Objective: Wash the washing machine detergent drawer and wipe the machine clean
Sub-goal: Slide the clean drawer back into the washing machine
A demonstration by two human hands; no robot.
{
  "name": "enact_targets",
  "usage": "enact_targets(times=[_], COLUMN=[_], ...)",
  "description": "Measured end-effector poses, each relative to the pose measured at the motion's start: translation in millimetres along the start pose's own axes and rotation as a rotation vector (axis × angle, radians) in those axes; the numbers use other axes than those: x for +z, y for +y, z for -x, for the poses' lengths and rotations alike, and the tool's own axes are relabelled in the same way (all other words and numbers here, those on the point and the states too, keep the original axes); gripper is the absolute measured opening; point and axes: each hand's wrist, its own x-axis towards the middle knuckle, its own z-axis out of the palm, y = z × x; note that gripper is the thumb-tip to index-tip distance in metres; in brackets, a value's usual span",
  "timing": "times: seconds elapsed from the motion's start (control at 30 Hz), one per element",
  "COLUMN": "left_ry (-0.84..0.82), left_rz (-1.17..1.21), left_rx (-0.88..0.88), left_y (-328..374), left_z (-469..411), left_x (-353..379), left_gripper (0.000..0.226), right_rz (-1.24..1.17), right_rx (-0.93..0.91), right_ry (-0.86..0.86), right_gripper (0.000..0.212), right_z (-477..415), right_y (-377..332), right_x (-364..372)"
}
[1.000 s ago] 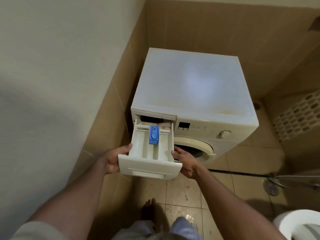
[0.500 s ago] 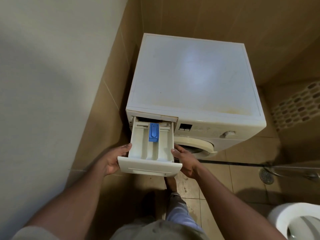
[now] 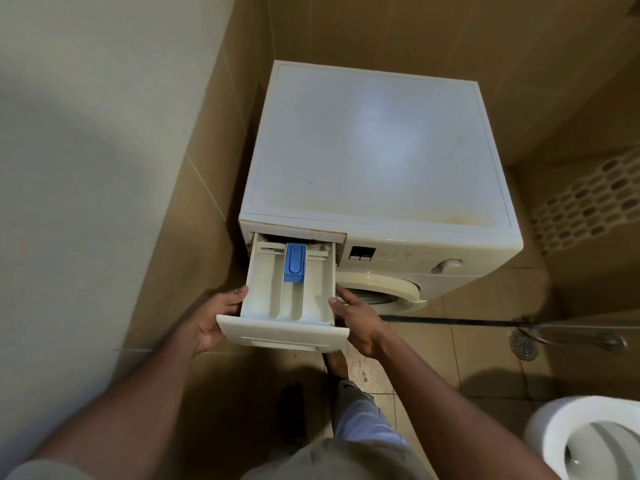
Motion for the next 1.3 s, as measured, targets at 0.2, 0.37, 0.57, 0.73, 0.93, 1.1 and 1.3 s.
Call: enact_targets(times=[0.2,0.37,0.57,0.73,0.93,1.1,1.3], left_ry=[0.009,-0.008,-0.012,0.004,0.050,0.114,0.446], left_rz=[-0.020,-0.021,-0.030,-0.009,0.037,0.154,0.682], left_rx=[0.005,0.000,-0.002,0.020,0.007,-0.015,-0.188], left_y=[4.6,4.4,9.6,14.5,25.2,32.6,23.4], left_z=[1.3,3.2,3.7,-1.5,-17.5,-29.1,-33.5], left_x=[4.7,7.7,2.6,6.8,11.3,19.1,26.8], left_gripper=[0.033,0.033,0.034,0.034,0.036,0.045,0.062], right_rz=[0.052,0.043,0.025,0.027,0.093,0.239,0.297], right_rx=[0.008,0.006,-0.015,-0.018,-0.006,-0.012,-0.021], right_ry=[0.051,0.079,0.109,0.148,0.180,0.221,0.265], right_gripper=[0.048,0.048,0.047,0.045,0.043,0.047,0.047], right_z=[-6.2,-2.1,0.9,-4.0,-18.6,-35.0,-43.4], right_y=[-4.9,-5.5,-6.1,-10.9,-24.8,-29.7,-36.9], right_x=[0.9,3.3,9.3,14.0,18.1,14.8,19.5])
